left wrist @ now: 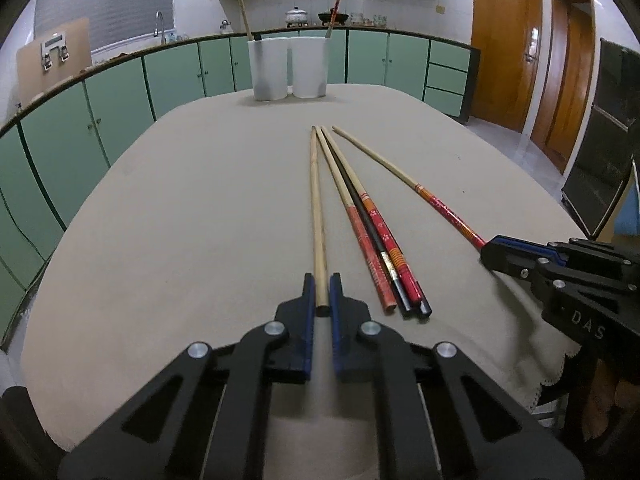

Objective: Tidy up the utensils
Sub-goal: 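Grasp a wooden chopstick with the left gripper while the right gripper grasps a red-patterned chopstick, then lift and carry the wooden chopstick with the left gripper while the right gripper carries its chopstick to the holder, then lower the chopstick into the holder and open the left gripper while the right gripper releases its chopstick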

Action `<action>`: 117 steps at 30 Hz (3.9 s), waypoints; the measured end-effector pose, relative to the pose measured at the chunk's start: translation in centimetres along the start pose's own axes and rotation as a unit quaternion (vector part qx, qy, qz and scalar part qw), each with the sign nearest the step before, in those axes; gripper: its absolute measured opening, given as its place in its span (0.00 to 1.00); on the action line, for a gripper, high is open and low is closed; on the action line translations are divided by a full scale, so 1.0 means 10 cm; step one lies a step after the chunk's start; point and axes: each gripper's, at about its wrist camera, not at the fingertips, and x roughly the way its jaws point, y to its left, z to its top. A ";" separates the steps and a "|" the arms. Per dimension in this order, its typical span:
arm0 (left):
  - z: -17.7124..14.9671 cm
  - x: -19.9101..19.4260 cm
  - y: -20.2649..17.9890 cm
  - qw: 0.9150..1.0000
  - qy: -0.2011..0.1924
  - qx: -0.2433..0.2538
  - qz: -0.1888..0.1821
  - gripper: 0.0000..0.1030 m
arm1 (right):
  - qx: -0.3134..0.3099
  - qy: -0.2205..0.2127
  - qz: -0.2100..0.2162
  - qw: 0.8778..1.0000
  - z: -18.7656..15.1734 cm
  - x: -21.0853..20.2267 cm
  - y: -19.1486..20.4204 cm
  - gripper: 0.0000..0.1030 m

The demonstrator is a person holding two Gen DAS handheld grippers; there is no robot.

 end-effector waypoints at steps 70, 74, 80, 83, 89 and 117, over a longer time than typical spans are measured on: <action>2.55 -0.63 0.92 0.997 -0.045 -0.034 -0.045 0.06 | -0.123 0.010 0.033 0.992 2.86 -0.74 0.30 0.06; 2.73 -0.65 0.92 0.997 -0.054 -0.031 -0.050 0.06 | -0.123 0.009 0.032 0.992 3.06 -0.74 0.29 0.06; 3.08 -0.68 0.86 0.996 -0.074 -0.012 -0.051 0.06 | -0.111 -0.001 0.026 0.993 3.45 -0.75 0.24 0.06; 3.32 -0.66 0.86 0.995 -0.082 -0.007 -0.052 0.06 | -0.101 -0.004 0.025 0.995 3.69 -0.73 0.21 0.06; 3.78 -0.55 0.87 0.994 -0.098 -0.007 -0.043 0.06 | -0.094 -0.017 0.015 0.995 4.18 -0.67 0.18 0.06; 4.64 1.02 1.04 0.992 -0.116 -0.047 -0.004 0.06 | -0.054 -0.022 -0.025 0.998 4.94 0.91 -0.26 0.06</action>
